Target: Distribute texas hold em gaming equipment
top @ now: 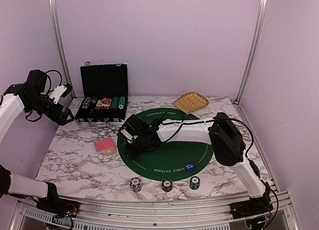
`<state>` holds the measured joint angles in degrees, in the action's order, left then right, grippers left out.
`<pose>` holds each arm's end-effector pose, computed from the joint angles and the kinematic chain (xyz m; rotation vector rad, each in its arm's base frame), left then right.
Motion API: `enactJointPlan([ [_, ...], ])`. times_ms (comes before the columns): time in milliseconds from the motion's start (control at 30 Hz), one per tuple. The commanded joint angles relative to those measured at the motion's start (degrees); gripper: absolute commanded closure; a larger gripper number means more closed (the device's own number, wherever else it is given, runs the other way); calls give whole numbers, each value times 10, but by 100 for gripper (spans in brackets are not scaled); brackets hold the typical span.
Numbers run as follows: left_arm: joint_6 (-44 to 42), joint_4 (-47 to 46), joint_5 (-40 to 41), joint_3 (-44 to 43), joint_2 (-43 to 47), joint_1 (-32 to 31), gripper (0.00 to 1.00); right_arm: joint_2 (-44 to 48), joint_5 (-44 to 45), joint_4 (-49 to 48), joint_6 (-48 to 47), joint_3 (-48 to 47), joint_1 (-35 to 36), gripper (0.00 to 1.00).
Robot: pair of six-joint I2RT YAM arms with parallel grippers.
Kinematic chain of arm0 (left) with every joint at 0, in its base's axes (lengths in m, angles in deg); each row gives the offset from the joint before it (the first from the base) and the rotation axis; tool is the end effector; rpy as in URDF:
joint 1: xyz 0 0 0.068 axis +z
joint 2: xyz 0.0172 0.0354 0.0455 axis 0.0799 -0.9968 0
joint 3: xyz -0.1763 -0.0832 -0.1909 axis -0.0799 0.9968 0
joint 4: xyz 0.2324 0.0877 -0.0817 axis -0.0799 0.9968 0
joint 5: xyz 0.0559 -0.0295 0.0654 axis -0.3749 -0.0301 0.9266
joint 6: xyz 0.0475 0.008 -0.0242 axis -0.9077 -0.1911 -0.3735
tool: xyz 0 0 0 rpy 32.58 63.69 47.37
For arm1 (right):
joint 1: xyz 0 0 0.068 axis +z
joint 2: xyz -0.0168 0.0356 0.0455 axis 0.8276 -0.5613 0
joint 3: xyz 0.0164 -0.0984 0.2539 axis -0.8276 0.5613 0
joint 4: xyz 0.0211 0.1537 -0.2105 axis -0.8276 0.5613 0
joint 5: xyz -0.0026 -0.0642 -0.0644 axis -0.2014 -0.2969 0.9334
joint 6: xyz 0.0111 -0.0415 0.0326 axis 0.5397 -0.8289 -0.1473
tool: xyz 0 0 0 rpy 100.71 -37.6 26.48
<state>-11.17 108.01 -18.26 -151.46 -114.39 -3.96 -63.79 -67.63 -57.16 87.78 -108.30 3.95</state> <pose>0.2329 -0.0045 0.3551 0.6722 2.3047 -0.0045 0.2615 0.4516 0.1455 -0.9941 2.4730 0.5175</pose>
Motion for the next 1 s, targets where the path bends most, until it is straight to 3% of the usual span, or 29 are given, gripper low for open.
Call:
enactJointPlan([
  [0, -5, 20, 1, -4, 13, -2, 1, 12, 10, 28, 0, 12, -8, 48],
  [467, -5, 20, -1, -5, 11, -2, 1, 67, 52, 48, -4, 15, -5, 45],
  [700, -6, 20, 1, -5, 12, -2, 1, 132, 53, 68, -18, 58, 23, 19],
  [967, -6, 20, 4, -6, 15, -2, 1, 197, -6, 62, -16, 120, 63, 11],
])
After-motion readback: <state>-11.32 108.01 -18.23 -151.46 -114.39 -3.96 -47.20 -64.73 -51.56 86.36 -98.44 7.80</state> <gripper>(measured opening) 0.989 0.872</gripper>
